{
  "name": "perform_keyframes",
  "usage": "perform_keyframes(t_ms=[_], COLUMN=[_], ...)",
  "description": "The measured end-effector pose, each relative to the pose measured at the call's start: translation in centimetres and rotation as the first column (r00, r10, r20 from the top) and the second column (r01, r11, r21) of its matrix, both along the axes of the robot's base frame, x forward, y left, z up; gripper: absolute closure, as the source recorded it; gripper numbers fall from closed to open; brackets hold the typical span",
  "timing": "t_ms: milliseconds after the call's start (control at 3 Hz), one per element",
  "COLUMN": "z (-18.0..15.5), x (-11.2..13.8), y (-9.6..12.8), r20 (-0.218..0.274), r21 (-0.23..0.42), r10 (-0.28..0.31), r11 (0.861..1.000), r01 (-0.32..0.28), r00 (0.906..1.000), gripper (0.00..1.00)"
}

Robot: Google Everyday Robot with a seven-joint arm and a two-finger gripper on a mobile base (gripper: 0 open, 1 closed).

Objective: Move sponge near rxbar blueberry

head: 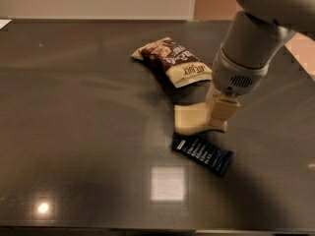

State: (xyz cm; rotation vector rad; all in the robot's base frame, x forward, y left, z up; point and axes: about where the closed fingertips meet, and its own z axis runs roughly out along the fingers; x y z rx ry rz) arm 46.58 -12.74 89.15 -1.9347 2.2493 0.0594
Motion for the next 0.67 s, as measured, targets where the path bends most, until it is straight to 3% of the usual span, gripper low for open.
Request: perform_keyframes(t_ms=[333,667], z=[-0.02,-0.02], x=[0.08,0.08], y=[0.11,0.12], r20=[0.004,0.004], r21=[0.002,0.002], r10=[0.001,0.001], r11=[1.0,1.0], r01=[-0.001,-0.001], r00=[1.0,1.0], gripper=[0.0,0.0])
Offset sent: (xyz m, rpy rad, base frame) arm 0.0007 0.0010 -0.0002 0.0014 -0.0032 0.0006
